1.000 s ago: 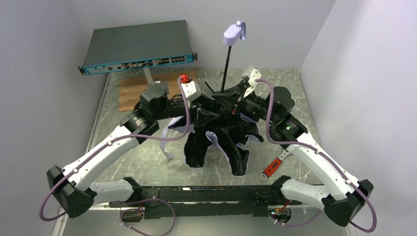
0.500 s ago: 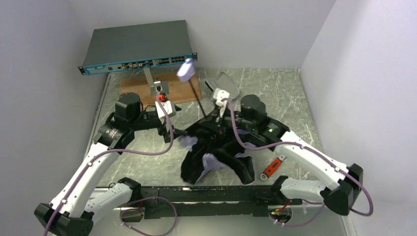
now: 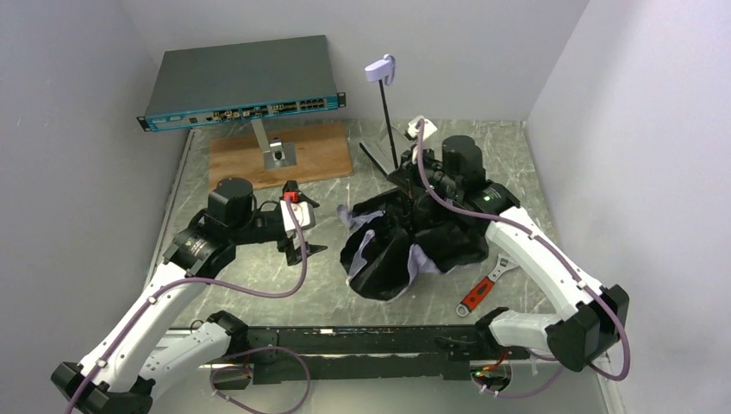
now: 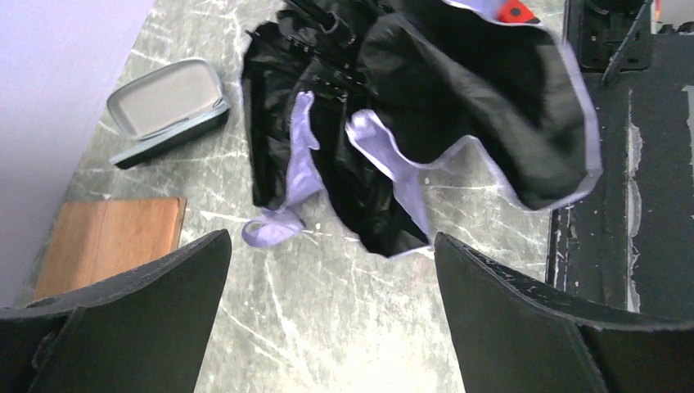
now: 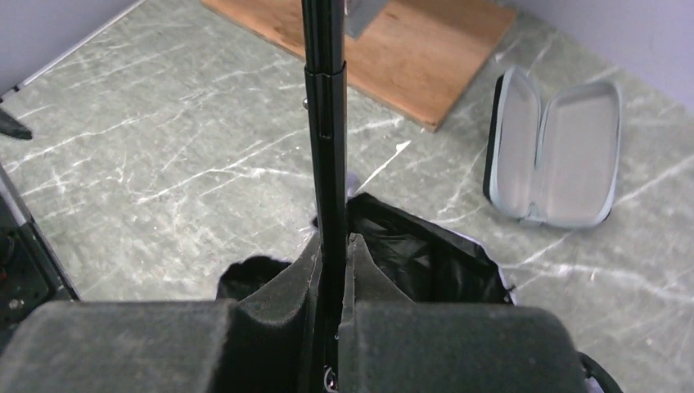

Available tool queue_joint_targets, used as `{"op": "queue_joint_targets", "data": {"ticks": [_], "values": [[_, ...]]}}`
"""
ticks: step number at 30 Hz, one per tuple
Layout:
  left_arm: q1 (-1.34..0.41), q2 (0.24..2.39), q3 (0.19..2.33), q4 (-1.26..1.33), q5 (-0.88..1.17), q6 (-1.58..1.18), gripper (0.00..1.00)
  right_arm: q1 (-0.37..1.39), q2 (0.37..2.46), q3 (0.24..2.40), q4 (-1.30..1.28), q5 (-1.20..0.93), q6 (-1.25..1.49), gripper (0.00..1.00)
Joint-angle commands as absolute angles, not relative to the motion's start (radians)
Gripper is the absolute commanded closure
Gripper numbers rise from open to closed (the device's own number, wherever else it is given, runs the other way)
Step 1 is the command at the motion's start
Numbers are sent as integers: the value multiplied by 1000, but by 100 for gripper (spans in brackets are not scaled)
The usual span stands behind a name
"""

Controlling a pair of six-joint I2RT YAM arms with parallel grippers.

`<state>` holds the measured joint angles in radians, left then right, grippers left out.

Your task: Open the umbrella

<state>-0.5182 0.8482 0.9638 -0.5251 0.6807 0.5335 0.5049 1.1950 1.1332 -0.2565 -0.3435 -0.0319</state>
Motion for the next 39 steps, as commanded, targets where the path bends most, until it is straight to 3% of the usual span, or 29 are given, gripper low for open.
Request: {"op": "queue_joint_targets", "data": {"ticks": [1,5,12,15,20,25,39], "values": [[-503,831,956,-519,633,484,0,543,1212,1226,-318,-96,105,100],[-491,814,928,-496,623,457,0,523,1212,1287,-424,-346,-47,100],[-483,810,922,-484,614,435,0,526,1126,1170,-252,-362,-101,100],[-475,810,925,-475,590,413,0,534,1228,1292,-377,-277,-56,100],[-471,819,931,-489,580,409,0,546,1274,1400,-376,-303,-32,100],[-469,812,924,-487,577,395,0,543,1395,1567,-546,-275,-2,100],[-469,839,965,-497,600,424,0,470,1413,1588,-545,-467,266,100]]}}
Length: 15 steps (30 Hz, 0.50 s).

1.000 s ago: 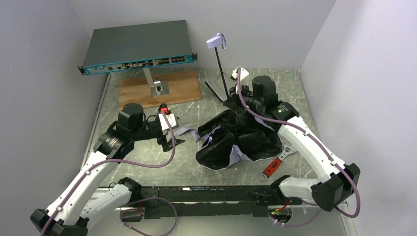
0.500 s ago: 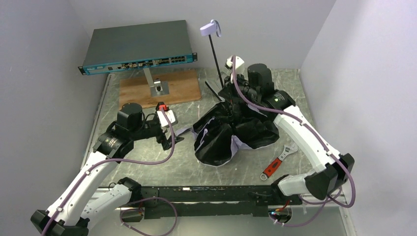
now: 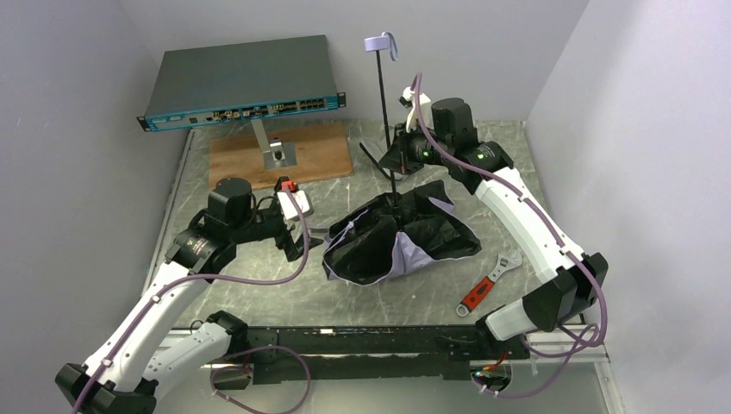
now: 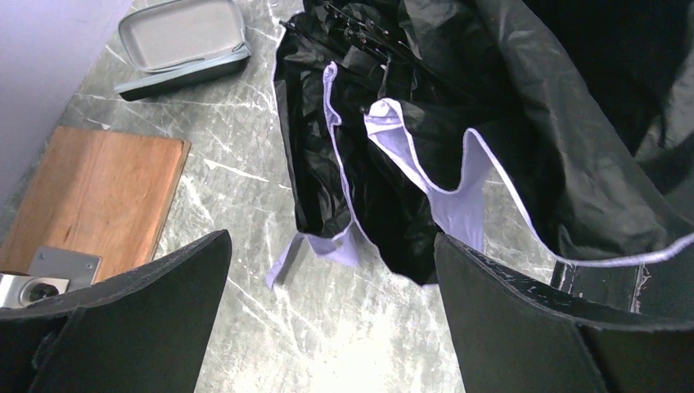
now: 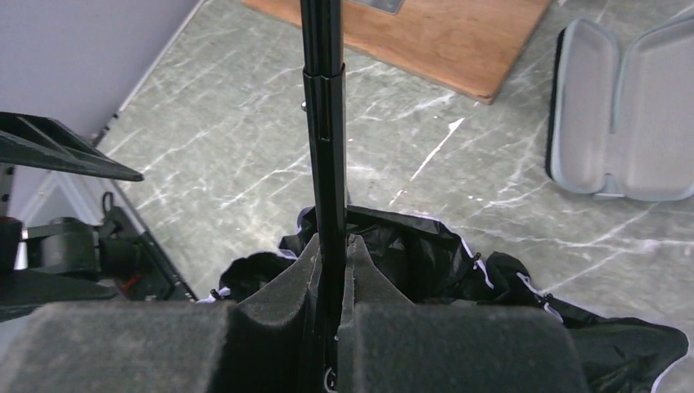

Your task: Open the umbrella

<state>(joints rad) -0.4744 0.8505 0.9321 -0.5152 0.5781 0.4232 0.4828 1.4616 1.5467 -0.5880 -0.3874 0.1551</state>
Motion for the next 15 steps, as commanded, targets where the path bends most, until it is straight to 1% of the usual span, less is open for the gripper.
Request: {"op": "queue_joint_targets", "data": {"ticks": [1,15], "values": [[-469,836,958,-497,603,425,0,470,1411,1581,-542,-479,268,100],[-469,827,942,-500,611,437,0,465,1404,1563,-528,-445,282,100]]}}
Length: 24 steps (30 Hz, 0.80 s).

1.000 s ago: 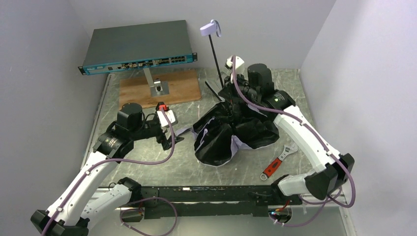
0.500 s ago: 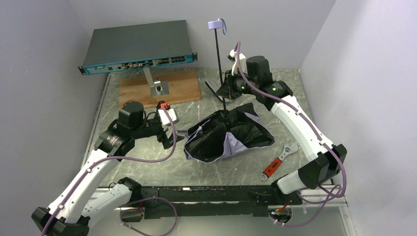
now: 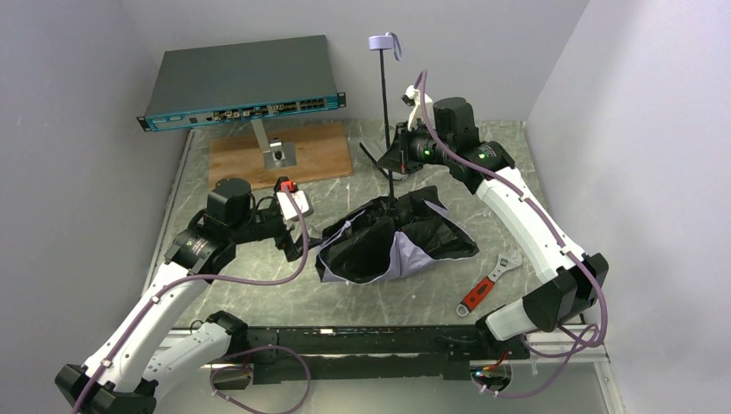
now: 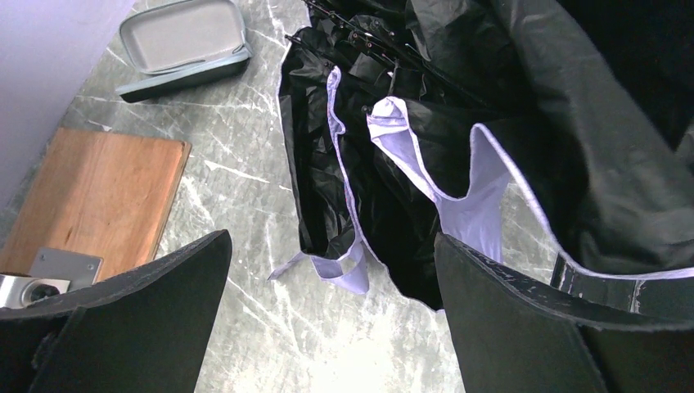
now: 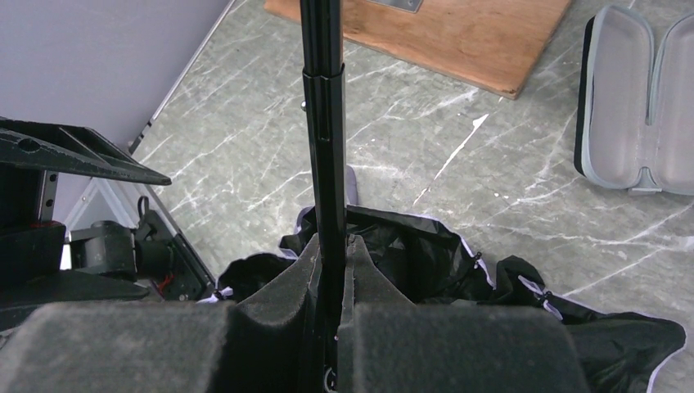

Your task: Open the umbrella

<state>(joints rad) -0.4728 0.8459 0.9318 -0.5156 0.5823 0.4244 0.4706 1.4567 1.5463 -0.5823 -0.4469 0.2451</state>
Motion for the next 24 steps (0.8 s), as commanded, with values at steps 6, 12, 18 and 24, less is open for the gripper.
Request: {"op": "queue_joint_targets", "data": {"ticks": [6,12,18,24], "values": [[-469,829,935,-495,626,446,0,465,1404,1558,-528,-434,270,100],[-469,843,951,-508,667,473,0,466,1393,1542,-503,-465,257,100],[-469,817,932,-562,664,605,0,466,1262,1380,-376,-629,23,100],[-456,749,884,-337,654,431,0,714,1195,1265,-166,-546,-187,100]]}}
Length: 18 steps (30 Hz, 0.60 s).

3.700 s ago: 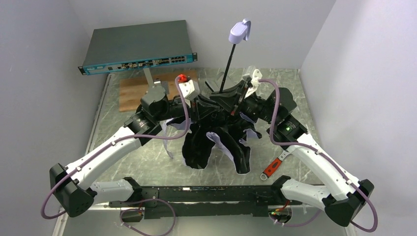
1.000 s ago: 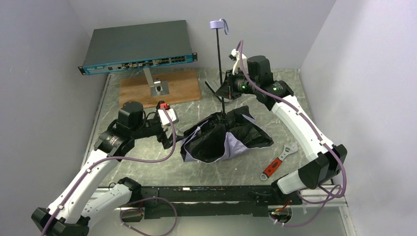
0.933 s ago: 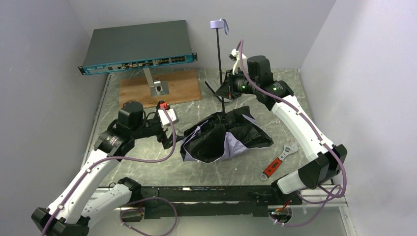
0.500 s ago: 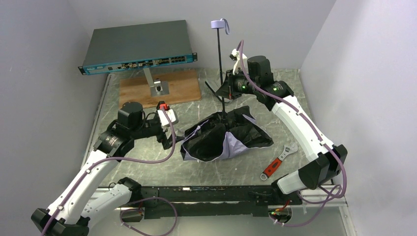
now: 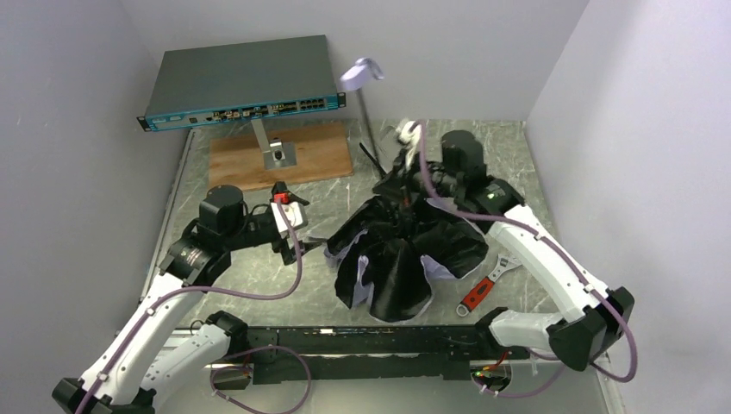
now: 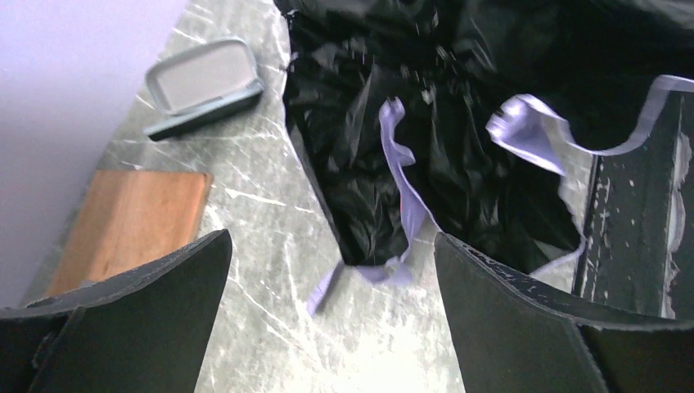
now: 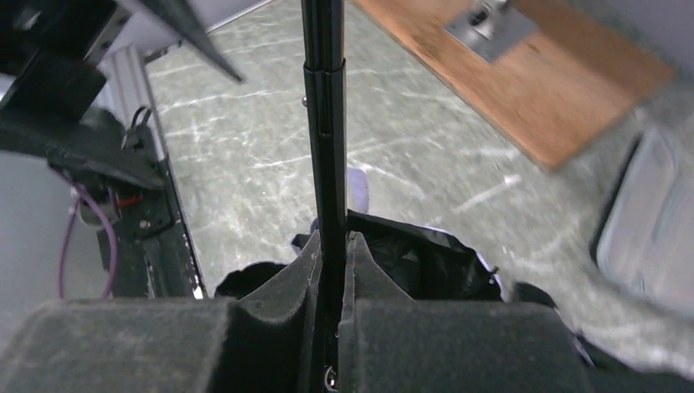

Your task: Open the umbrella

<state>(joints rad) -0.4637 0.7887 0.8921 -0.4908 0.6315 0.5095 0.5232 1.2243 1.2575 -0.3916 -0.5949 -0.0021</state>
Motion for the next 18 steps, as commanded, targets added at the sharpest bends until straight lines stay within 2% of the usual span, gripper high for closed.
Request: {"op": "queue_joint_targets", "data": {"ticks": [1,4,6,9,13,18], "values": [[-457,748,893,-335,654,422,0,764,1181,1256,-130,-476,-239,100],[-456,747,922,-378,653,443,0,784,1055,1113,91,-248,-303,100],[-457,740,906,-355,671,440,0,785,989,1019,204,-199,-355,100],[-500,765,890,-293,679,445,3,797,1016,1006,219,-281,-277,100],[-593,847,932,-296,624,527,13,823,1069,1062,185,-330,-238,100],[-657,937,941,-202,569,504,22,830,1076,1090,191,-349,-199,100]]}}
